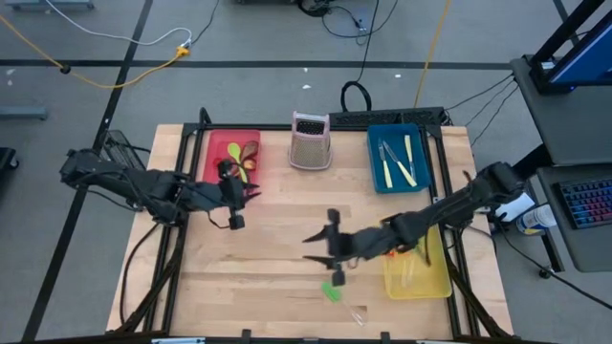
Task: Pick & Place Kitchen Items
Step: Put the green spatula into the yellow bin
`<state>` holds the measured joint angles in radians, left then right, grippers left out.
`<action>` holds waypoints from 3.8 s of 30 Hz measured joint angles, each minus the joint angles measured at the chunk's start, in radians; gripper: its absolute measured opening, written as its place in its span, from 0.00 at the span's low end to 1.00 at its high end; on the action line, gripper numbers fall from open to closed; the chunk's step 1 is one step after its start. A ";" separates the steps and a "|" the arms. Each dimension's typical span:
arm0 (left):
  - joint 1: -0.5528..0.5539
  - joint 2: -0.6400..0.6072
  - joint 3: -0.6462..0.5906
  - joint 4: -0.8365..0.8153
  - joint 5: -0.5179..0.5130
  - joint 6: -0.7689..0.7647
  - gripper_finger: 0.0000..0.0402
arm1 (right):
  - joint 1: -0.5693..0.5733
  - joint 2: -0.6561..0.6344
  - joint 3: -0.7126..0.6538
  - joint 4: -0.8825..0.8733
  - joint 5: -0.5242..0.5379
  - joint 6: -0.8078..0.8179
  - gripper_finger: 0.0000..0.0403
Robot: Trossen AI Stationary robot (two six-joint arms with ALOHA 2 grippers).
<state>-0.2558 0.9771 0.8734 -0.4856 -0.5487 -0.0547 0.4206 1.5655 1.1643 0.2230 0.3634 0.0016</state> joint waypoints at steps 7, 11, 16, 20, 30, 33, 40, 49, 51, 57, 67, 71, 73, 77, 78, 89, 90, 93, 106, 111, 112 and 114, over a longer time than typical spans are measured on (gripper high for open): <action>0.000 0.020 0.000 -0.053 -0.022 0.000 0.22 | 0.027 0.232 0.219 -0.450 -0.112 0.458 0.41; 0.003 0.035 0.000 -0.065 -0.030 0.000 0.22 | 0.041 0.330 0.235 -0.513 -0.316 0.632 0.44; 0.006 0.052 0.000 -0.066 -0.030 -0.001 0.22 | 0.061 0.399 0.237 -0.539 -0.342 0.767 0.44; 0.013 0.050 0.000 -0.065 -0.030 -0.001 0.22 | 0.082 0.421 0.237 -0.628 -0.342 0.884 0.44; 0.048 0.051 0.000 -0.066 -0.030 -0.011 0.22 | 0.125 0.422 0.236 -0.657 -0.253 1.014 0.44; 0.056 0.051 0.000 -0.066 -0.029 -0.011 0.22 | 0.125 0.436 0.237 -0.672 -0.214 1.007 0.44; 0.061 0.051 0.000 -0.066 -0.029 -0.014 0.22 | 0.124 0.499 0.241 -0.671 -0.262 1.002 0.43; 0.071 0.051 0.000 -0.065 -0.029 -0.014 0.22 | 0.138 0.527 0.240 -0.734 -0.228 0.854 0.33; 0.071 0.051 0.000 -0.065 -0.029 -0.014 0.22 | 0.138 0.528 0.239 -0.752 -0.230 0.829 0.27; 0.072 0.051 0.000 -0.065 -0.029 -0.013 0.22 | 0.137 0.529 0.238 -0.758 -0.237 0.819 0.05; 0.072 0.051 0.000 -0.065 -0.029 -0.013 0.22 | 0.138 0.489 0.236 -0.711 -0.224 0.751 0.01; 0.072 0.051 0.000 -0.065 -0.029 -0.013 0.22 | 0.141 0.400 0.229 -0.799 -0.155 0.715 0.01; 0.072 0.051 0.000 -0.063 -0.029 -0.013 0.22 | 0.141 0.334 0.231 -0.890 -0.122 0.707 0.01; 0.072 0.051 0.000 -0.064 -0.029 -0.026 0.22 | 0.146 0.219 0.232 -1.098 -0.057 0.774 0.01; 0.072 0.051 0.000 -0.064 -0.029 -0.028 0.22 | 0.150 0.190 0.231 -1.137 -0.036 0.776 0.01; 0.072 0.051 0.000 -0.064 -0.030 -0.030 0.22 | 0.225 -0.109 0.210 -1.567 0.160 1.118 0.01; 0.072 0.051 0.000 -0.065 -0.029 -0.029 0.22 | 0.237 -0.120 0.183 -1.578 0.145 1.154 0.01; 0.072 0.051 0.000 -0.065 -0.030 -0.029 0.22 | 0.259 -0.152 0.074 -1.525 0.094 1.255 0.01; 0.072 0.051 0.000 -0.066 -0.030 -0.058 0.22 | 0.260 -0.262 -0.370 -1.155 -0.002 1.347 0.01; 0.072 0.051 0.000 -0.065 -0.030 -0.077 0.22 | 0.260 -0.270 -0.421 -1.110 -0.003 1.315 0.07; 0.072 0.051 0.000 -0.065 -0.030 -0.081 0.22 | 0.260 -0.270 -0.421 -1.114 -0.002 1.304 0.09; 0.072 0.051 0.000 -0.065 -0.030 -0.086 0.22 | 0.260 -0.270 -0.421 -1.115 -0.002 1.270 0.13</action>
<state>-0.1837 1.0279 0.8734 -0.5507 -0.5785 -0.1403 0.6804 1.2957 0.7429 -0.8924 0.3611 1.2712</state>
